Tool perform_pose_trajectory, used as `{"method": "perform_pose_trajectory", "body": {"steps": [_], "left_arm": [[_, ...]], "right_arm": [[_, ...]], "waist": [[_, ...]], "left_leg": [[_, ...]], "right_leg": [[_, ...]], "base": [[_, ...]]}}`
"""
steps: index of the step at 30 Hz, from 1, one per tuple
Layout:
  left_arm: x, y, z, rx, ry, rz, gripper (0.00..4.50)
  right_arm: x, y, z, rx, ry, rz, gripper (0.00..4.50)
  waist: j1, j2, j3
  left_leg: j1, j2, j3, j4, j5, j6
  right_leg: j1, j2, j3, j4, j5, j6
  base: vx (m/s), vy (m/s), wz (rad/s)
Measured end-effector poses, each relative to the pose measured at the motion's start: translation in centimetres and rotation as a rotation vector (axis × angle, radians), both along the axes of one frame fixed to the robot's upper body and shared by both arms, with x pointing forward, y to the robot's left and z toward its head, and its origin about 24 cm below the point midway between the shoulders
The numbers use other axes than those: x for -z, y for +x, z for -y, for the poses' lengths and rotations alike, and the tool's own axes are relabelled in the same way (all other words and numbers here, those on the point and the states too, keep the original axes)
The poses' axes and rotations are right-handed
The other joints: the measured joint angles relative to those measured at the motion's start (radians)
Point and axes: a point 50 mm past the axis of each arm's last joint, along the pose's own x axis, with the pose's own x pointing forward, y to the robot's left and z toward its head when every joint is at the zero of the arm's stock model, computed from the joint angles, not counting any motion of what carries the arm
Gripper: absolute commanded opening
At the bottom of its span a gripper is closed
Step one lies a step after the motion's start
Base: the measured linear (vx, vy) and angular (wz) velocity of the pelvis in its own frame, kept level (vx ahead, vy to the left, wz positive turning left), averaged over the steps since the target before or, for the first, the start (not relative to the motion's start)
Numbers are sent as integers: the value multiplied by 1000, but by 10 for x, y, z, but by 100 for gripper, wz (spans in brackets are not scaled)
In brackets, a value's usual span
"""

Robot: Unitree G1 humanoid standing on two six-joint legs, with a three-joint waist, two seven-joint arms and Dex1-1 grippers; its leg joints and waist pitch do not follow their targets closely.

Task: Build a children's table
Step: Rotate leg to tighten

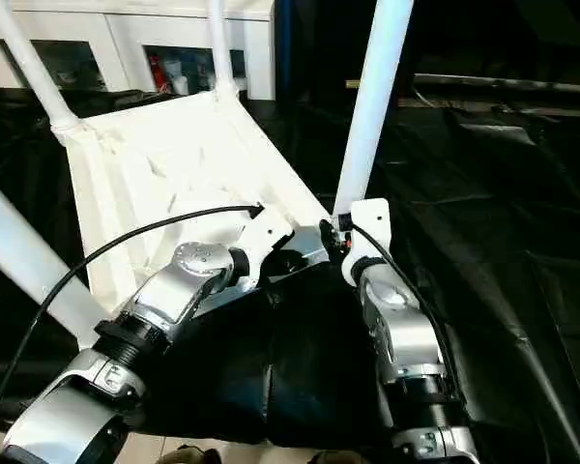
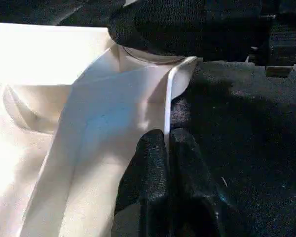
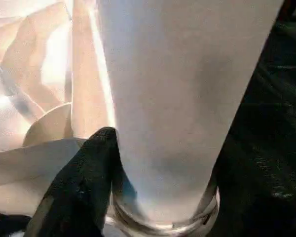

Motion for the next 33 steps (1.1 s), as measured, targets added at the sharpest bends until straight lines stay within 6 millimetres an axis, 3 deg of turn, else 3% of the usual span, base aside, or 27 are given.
{"method": "perform_pose_trajectory", "body": {"steps": [8,11,17,28,29,33], "left_arm": [[0,-3,-18,50,6,22,0],[0,-11,-31,139,4,20,0],[-1,-24,-42,272,7,4,0],[-1,-35,-56,331,10,-10,0],[-1,-35,-57,333,10,-13,0],[-1,-36,-58,334,12,-14,0]], "right_arm": [[-2,-14,11,-210,-69,-4,402],[-2,-29,23,-379,-125,-27,402],[-11,-38,28,-508,-110,-20,402],[-8,-47,34,-594,-93,-64,402],[-7,-47,33,-601,-91,-68,376],[-6,-48,31,-625,-87,-76,355]], "waist": [[-14,1,0],[-7,1,0],[5,3,0],[5,3,0],[4,3,0],[4,2,1]], "left_leg": [[-1,0,0,-2,0,0],[-1,1,0,-5,0,0],[-4,1,0,-5,0,0],[-7,1,1,-5,2,7],[-7,1,1,-5,2,7],[-7,1,1,-4,2,7]], "right_leg": [[-3,1,0,0,-2,3],[-4,1,0,0,-2,3],[-7,1,-1,-1,-2,3],[-7,1,-1,-5,-1,2],[-7,1,-1,-5,-1,2],[-7,1,-1,-5,-1,2]], "base": [[0,0,0],[0,0,0],[0,0,0],[0,0,0],[0,0,0],[0,0,0]]}}
